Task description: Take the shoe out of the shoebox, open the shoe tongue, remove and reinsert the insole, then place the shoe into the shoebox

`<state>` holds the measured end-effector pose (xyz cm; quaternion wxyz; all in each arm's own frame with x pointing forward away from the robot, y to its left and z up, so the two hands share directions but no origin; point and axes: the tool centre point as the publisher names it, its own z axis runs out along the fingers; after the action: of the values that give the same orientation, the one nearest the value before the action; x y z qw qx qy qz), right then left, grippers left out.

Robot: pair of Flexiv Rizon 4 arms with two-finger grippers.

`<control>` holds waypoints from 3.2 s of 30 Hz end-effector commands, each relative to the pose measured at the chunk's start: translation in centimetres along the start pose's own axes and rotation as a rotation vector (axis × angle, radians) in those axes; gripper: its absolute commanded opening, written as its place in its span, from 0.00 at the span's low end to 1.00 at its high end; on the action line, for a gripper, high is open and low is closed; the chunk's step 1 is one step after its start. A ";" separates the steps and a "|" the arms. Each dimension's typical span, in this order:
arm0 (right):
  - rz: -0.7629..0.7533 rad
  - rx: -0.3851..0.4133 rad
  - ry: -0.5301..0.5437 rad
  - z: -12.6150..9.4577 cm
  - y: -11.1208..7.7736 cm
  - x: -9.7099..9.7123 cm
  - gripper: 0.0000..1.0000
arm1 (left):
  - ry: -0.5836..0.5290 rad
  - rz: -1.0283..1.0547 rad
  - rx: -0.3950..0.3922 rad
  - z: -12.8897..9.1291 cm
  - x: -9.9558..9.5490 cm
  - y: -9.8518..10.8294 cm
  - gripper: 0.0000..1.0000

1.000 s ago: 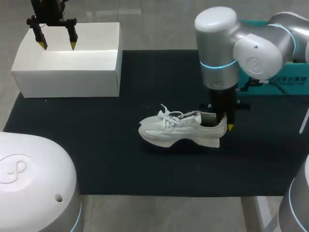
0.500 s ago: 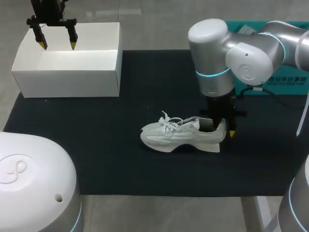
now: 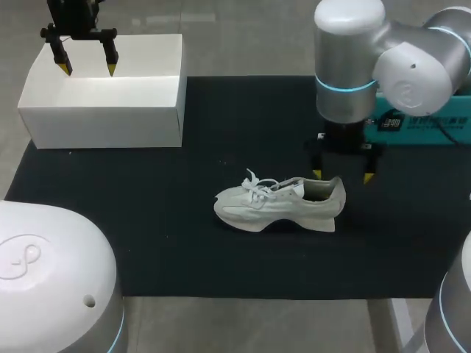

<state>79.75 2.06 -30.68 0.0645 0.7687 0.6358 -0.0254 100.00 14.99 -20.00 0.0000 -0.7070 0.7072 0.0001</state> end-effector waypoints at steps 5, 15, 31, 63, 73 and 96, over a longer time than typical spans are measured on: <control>-0.854 -0.317 0.528 -3.0 0.1 -3.6 1.00 | 0.000 0.000 0.000 0.0 0.0 0.0 1.00; -1.133 -0.356 0.730 -3.4 1.6 -5.2 1.00 | 0.000 0.000 0.000 0.0 0.0 0.0 1.00; -1.133 -0.356 0.730 -3.4 1.6 -5.2 1.00 | 0.000 0.000 0.000 0.0 0.0 0.0 1.00; -1.534 -0.396 0.522 0.0 3.4 -6.0 1.00 | 0.000 0.000 0.000 0.0 0.0 0.0 1.00; -1.505 -0.561 0.478 4.5 3.0 -6.4 1.00 | 0.000 0.000 0.000 0.0 0.0 0.0 1.00; -1.526 -0.653 0.801 9.9 1.3 -1.6 1.00 | 0.000 0.000 0.000 0.0 0.0 0.0 1.00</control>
<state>80.36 -1.87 -39.42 0.0235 0.0380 0.9228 0.3827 100.00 14.99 -20.00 0.0001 -0.7071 0.7071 0.0001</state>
